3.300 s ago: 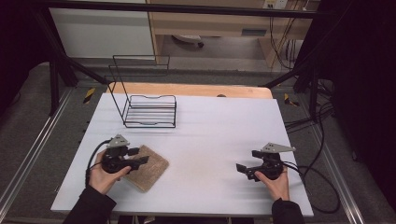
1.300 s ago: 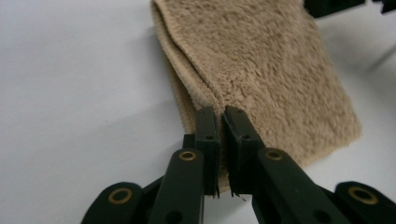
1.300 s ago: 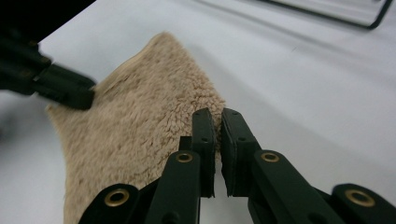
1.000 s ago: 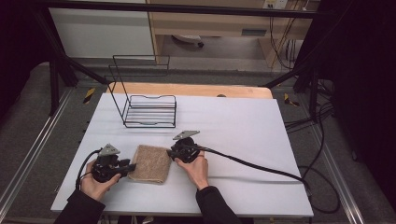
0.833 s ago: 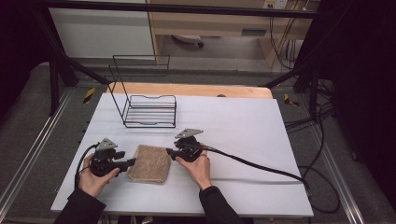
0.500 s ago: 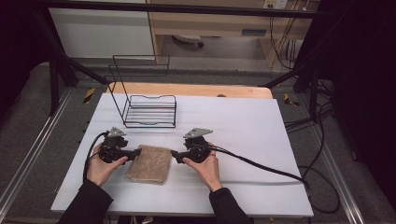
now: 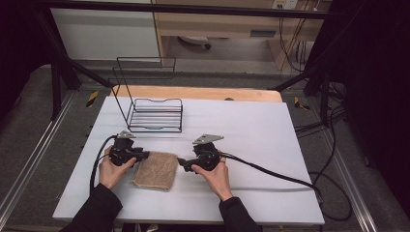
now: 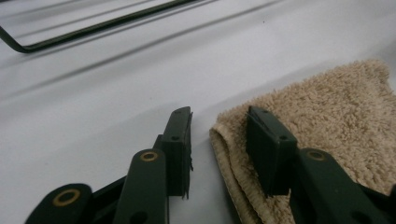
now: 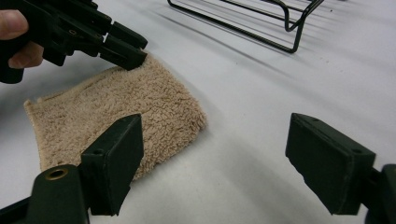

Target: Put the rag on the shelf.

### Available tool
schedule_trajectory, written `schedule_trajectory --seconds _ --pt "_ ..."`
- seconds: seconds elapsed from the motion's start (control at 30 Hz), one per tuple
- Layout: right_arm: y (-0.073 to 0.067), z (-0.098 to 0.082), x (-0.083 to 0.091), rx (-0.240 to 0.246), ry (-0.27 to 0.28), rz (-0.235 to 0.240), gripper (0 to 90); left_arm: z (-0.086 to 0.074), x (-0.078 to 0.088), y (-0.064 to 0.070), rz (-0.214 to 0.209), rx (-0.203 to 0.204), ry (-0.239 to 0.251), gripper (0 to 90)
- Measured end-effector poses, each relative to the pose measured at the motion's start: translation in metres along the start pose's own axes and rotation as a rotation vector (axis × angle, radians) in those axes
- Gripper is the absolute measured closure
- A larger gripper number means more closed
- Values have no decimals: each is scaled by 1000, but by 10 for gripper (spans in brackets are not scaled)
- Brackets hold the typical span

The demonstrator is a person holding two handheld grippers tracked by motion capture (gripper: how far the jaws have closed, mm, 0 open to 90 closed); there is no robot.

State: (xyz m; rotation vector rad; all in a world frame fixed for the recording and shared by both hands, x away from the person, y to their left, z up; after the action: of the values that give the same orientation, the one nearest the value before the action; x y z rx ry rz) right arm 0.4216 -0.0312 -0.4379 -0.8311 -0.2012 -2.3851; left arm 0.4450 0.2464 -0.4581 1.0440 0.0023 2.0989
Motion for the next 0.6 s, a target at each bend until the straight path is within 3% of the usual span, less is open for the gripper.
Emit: schedule_trajectory --seconds 0.1,0.3,0.47,0.6 --pt "-1 -2 -2 -3 -5 5 173 0 -2 2 -15 -11 -1 675" --pt "-1 -1 -6 -43 -8 26 157 -2 -2 4 -26 9 4 725" --pt "-6 1 -14 -51 -27 -17 153 -1 -3 4 -35 10 -2 759" --pt "-14 4 -24 -43 -38 -13 194 -1 -3 3 -37 1 -3 769"
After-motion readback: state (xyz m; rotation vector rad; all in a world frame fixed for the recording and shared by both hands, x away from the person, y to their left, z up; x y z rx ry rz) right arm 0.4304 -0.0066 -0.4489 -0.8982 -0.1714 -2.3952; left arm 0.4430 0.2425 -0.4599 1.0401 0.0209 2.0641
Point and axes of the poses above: each handheld gripper's, and its own axes: x roughly backward along the jaws, z roughly out of its top, y roughly to its right, the point moved 2 cm from there along -x, roughly forward along the jaws, and after that the axes turned 13 degrees about -z, right-handed, at the moved point
